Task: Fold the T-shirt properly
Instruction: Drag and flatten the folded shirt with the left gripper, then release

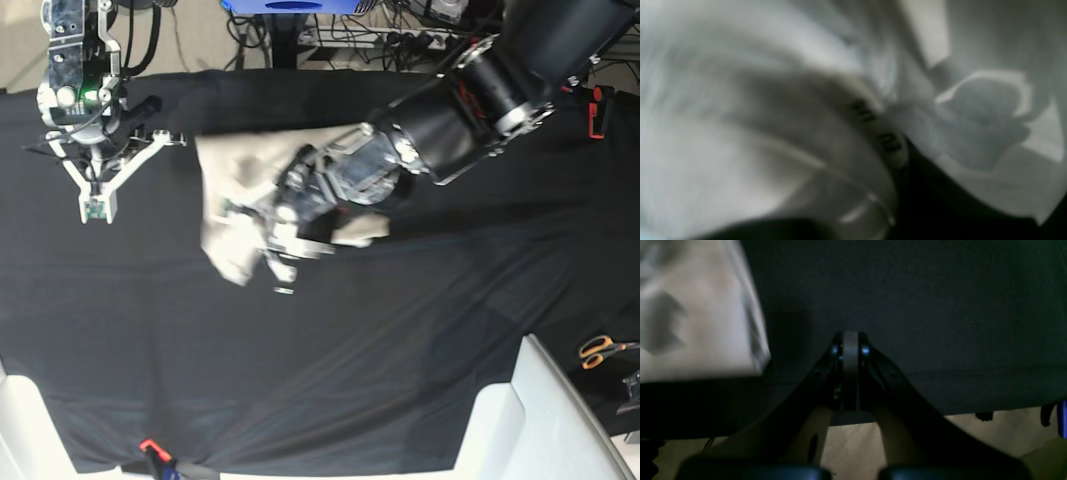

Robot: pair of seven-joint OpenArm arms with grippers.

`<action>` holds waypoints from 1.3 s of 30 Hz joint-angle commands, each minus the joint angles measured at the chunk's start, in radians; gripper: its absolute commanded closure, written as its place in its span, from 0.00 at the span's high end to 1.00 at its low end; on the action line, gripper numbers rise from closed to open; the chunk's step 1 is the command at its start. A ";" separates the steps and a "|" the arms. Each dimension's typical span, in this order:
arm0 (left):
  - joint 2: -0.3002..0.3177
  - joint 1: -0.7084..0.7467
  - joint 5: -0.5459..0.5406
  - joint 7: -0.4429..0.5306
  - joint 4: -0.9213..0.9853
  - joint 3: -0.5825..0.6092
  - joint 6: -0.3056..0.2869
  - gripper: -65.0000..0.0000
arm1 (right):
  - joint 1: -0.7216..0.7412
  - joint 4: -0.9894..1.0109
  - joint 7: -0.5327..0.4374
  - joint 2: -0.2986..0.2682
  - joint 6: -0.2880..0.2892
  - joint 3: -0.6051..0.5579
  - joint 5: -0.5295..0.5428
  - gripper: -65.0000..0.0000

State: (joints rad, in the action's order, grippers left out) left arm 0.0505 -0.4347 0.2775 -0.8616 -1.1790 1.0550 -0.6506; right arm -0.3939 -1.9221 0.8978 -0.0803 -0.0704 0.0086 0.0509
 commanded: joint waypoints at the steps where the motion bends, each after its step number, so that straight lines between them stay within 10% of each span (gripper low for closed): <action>1: -0.013 -0.020 0.041 0.012 -0.006 0.009 0.005 0.00 | 0.005 -0.014 -0.012 -0.006 -0.006 0.004 -0.003 0.00; 27: -0.057 -0.074 0.082 0.046 0.092 0.034 -0.048 0.00 | 0.008 0.006 -0.015 -0.008 -0.006 0.057 -0.006 0.01; 31: -0.057 -0.077 0.084 0.046 0.092 0.034 -0.048 0.32 | 0.008 0.006 -0.015 -0.008 -0.006 0.055 -0.006 0.01; 39: -0.056 -0.102 0.084 0.046 0.092 0.032 -0.048 0.64 | 0.011 0.006 -0.015 -0.009 -0.006 0.054 -0.006 0.01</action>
State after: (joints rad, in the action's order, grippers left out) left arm 0.0032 -0.5037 0.3515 -0.8082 -1.0756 1.0939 -0.7044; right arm -0.3904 -1.9003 0.9005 -0.0826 -0.0704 0.0608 0.0486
